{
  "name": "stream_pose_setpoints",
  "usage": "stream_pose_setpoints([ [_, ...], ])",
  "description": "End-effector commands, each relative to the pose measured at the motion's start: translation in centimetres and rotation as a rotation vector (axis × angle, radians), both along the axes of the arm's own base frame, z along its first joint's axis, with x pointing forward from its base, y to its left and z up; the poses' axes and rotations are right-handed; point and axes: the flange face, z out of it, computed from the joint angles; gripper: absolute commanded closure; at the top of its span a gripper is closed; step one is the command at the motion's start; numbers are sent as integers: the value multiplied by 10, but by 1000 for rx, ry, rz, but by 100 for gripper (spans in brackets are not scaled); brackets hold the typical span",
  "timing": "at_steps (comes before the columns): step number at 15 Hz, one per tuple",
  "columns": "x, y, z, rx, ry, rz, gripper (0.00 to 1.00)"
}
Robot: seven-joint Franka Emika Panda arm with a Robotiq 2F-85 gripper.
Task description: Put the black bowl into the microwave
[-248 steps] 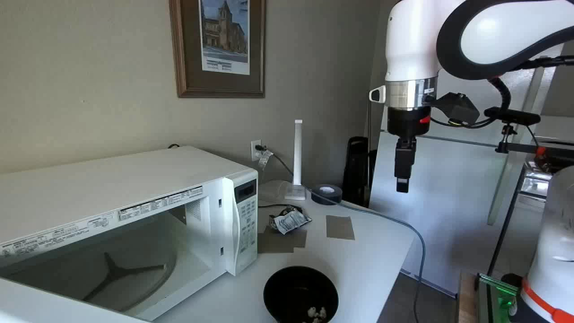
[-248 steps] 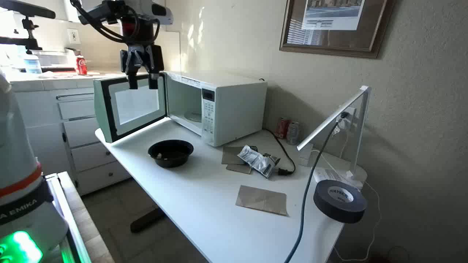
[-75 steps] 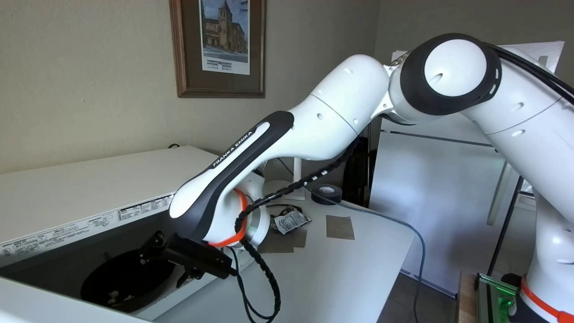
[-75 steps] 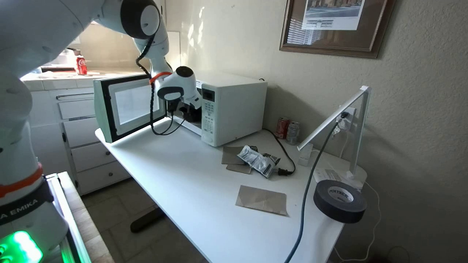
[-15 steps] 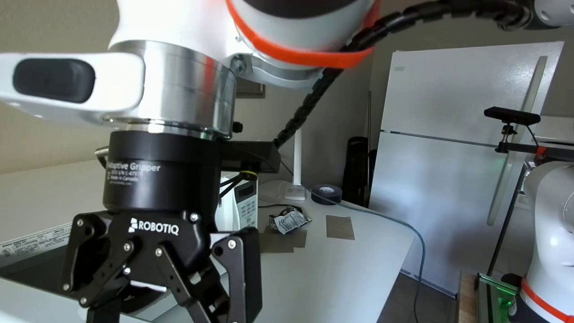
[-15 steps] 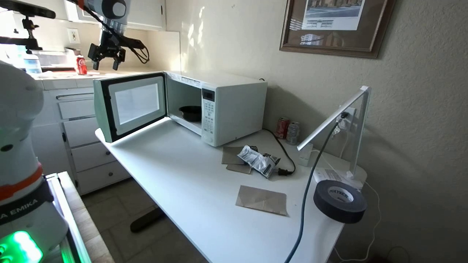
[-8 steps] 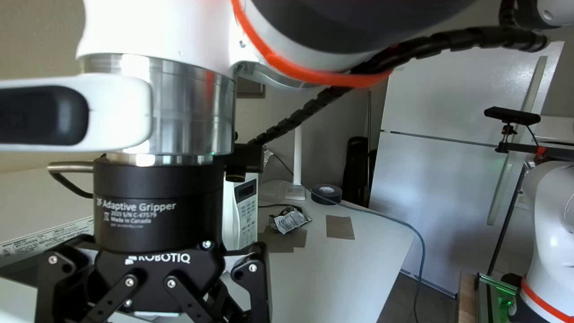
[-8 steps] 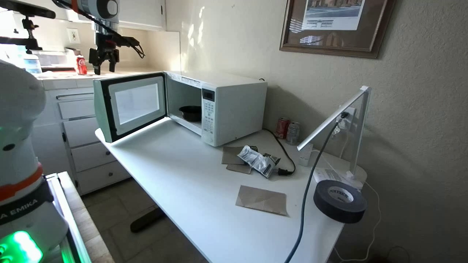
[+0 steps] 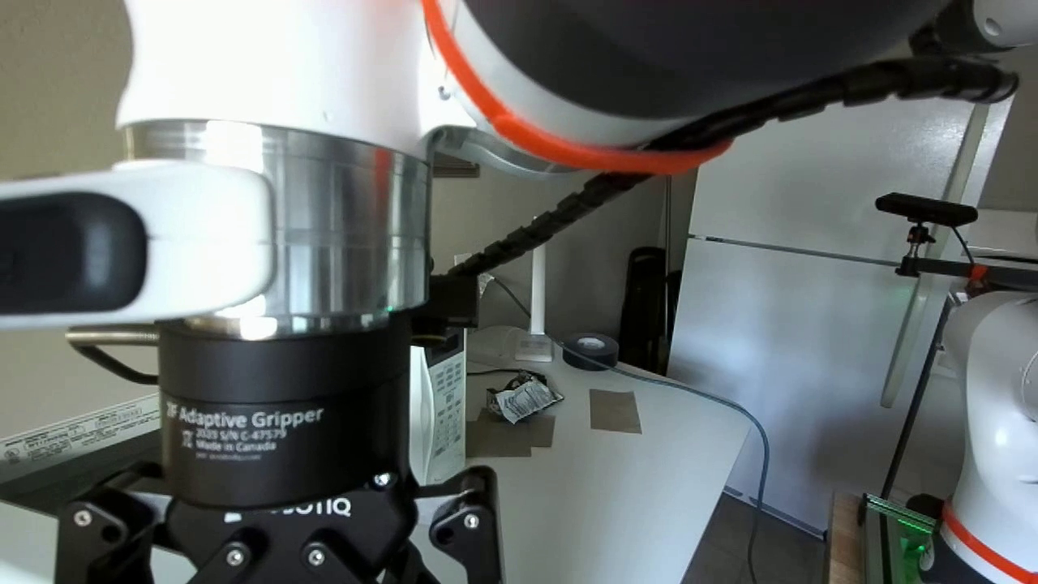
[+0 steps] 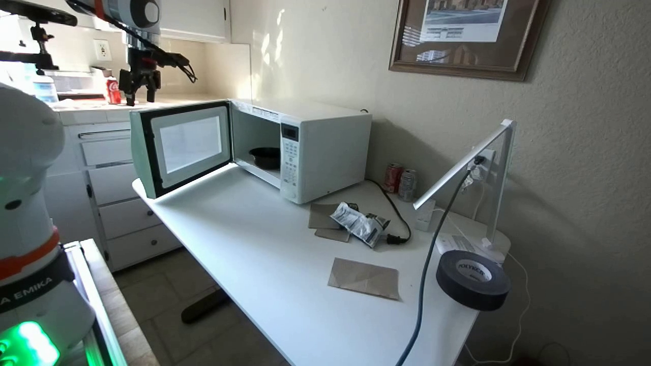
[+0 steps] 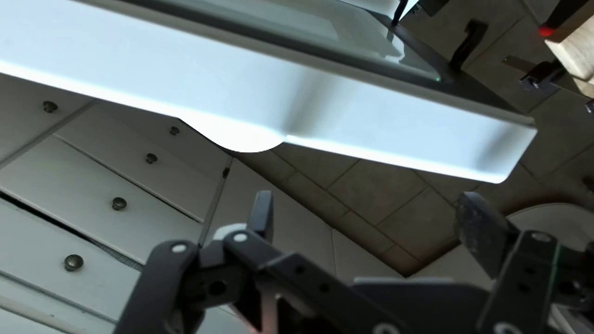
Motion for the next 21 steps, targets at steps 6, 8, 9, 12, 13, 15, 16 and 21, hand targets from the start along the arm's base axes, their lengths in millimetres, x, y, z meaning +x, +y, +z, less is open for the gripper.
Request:
stream_pose_setpoints([
  [6, 9, -9, -40, -120, -17, -45, 0],
  [8, 15, -15, -46, -152, -52, -38, 0],
  [9, 20, -18, -47, -165, -77, -36, 0],
  [12, 34, -30, -49, -200, -134, -67, 0],
  [13, 39, -34, -50, -210, -148, -82, 0],
  [15, 51, -42, -53, -236, -158, -164, 0],
  [16, 55, -47, -57, -246, -155, -204, 0],
  [21, 81, -67, -74, -277, -159, -450, 0],
])
